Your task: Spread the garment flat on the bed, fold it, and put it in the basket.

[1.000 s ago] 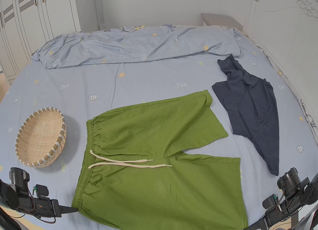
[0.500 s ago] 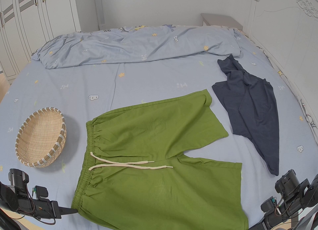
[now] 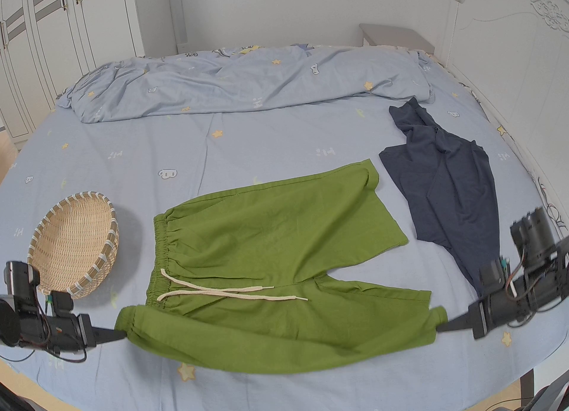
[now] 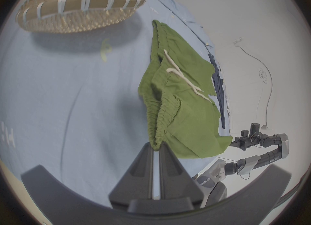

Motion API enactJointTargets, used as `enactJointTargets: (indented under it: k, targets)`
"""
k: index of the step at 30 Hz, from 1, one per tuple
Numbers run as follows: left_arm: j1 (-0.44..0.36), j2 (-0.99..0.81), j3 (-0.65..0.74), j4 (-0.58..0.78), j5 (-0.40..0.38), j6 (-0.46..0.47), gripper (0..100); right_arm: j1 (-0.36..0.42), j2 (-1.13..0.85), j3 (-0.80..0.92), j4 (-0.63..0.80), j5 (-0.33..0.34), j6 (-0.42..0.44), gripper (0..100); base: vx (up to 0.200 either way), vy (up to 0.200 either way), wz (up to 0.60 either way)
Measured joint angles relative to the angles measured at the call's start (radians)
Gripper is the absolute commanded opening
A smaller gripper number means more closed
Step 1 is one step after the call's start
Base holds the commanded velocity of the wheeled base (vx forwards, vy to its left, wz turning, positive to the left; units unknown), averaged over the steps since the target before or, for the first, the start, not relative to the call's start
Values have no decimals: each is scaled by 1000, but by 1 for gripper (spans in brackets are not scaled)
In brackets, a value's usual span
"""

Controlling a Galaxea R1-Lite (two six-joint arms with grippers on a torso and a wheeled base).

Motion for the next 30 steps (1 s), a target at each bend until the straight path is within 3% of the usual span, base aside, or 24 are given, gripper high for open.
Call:
enactJointTargets:
  k: [6,13,21,30]
  targets:
    - [-50,-21,-249,84,35,-161,0,-10,35,-311,72,-38,34,0,0,0,0]
    - [-127,22,-503,120,100,-315,0,-5,163,-628,102,-145,77,0,0,0,0]
    - [-202,151,-724,136,131,-369,0,3,340,-913,118,-226,107,0,0,0,0]
    - [-225,281,-854,130,140,-374,0,7,463,-1071,97,-271,113,0,0,0,0]
